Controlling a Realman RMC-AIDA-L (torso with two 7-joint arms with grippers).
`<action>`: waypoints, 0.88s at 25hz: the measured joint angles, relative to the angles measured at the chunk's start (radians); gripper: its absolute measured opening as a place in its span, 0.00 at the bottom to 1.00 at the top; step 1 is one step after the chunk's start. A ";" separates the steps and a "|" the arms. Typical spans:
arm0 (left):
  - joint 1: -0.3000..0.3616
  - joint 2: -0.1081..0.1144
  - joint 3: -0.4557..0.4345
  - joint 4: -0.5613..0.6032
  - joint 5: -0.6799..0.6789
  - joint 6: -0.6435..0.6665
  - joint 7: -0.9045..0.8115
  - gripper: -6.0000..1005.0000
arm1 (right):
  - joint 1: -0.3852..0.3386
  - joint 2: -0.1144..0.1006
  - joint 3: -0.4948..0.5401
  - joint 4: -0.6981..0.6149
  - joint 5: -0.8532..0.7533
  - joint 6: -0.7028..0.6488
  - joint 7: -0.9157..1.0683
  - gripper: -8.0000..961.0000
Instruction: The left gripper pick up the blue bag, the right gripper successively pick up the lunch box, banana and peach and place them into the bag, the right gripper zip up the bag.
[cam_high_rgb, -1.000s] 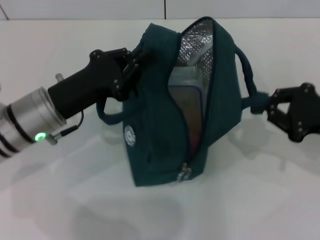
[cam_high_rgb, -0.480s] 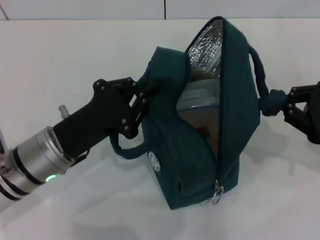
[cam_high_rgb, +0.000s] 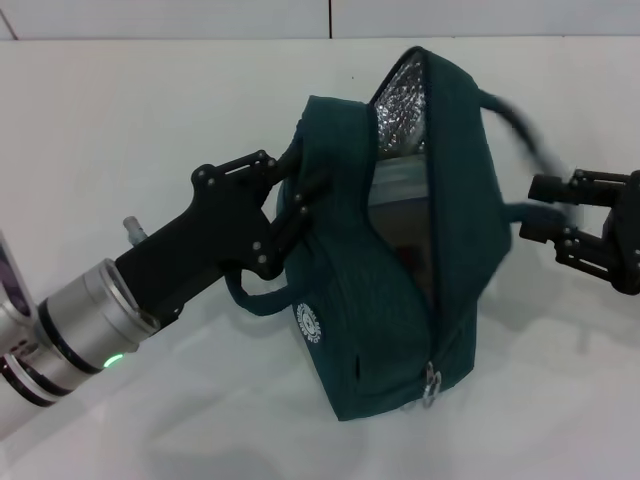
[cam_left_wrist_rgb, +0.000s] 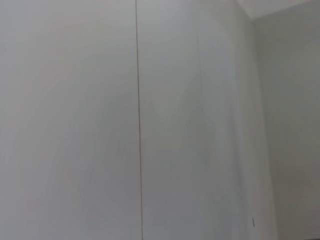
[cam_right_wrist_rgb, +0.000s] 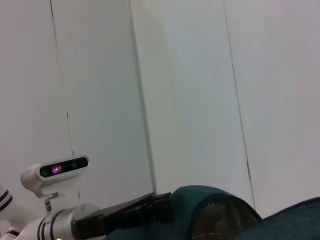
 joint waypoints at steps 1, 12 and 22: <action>0.000 0.000 0.000 0.000 0.000 -0.002 0.000 0.24 | -0.002 0.000 0.004 0.000 0.000 0.001 -0.001 0.38; 0.001 -0.001 -0.002 0.000 0.000 -0.016 0.002 0.29 | -0.016 -0.021 0.057 -0.021 -0.155 -0.120 -0.044 0.50; -0.004 -0.001 0.000 0.000 0.000 -0.018 0.011 0.31 | 0.083 0.046 -0.002 0.002 -0.460 -0.063 -0.062 0.49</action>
